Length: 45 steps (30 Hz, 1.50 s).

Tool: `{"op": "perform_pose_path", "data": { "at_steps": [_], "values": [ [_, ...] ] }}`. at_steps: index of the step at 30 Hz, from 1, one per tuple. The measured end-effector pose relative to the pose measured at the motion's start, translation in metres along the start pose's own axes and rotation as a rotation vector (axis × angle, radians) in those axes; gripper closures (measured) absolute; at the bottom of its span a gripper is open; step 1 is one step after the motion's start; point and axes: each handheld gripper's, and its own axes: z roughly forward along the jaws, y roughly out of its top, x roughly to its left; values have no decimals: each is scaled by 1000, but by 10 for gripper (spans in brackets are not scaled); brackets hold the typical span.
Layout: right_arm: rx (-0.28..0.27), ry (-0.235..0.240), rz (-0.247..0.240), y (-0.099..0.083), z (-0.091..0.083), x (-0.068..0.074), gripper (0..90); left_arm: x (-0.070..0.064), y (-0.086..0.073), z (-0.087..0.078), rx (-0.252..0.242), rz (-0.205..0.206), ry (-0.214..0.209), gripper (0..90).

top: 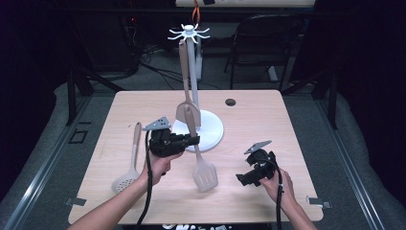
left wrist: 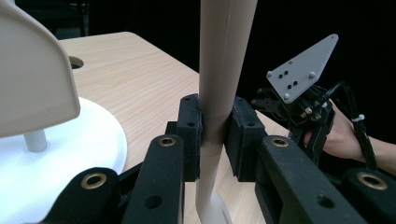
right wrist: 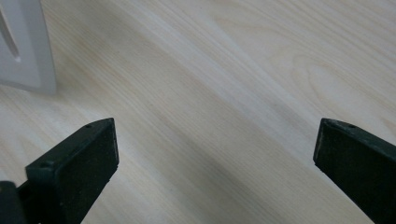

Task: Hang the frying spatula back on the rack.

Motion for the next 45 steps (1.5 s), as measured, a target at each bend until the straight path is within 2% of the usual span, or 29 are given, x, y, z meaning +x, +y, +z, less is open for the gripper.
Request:
{"op": "perform_pose_path", "data": {
  "at_steps": [2,4,8,10,15,28,36,45],
  "values": [
    [-10,-10,5,-1,0,-2,0,3,6,1,4,12,5,771],
    [7,-36,-18,-1,-1,-3,0,4,10,2,5,14,8,771],
    [-2,-75,-66,-1,0,-4,0,5,20,3,6,25,14,771],
    [-7,-84,-72,-1,-1,-4,0,6,24,4,3,33,18,771],
    [-6,-92,-104,0,-1,-3,0,7,35,8,4,51,32,772],
    [-9,-100,-110,1,-1,-2,0,17,60,17,20,96,63,771],
    [-14,-91,-131,3,-2,0,0,24,70,23,29,107,77,771],
    [-8,-96,-137,3,-2,0,0,25,84,26,31,130,88,771]
  ]
}}
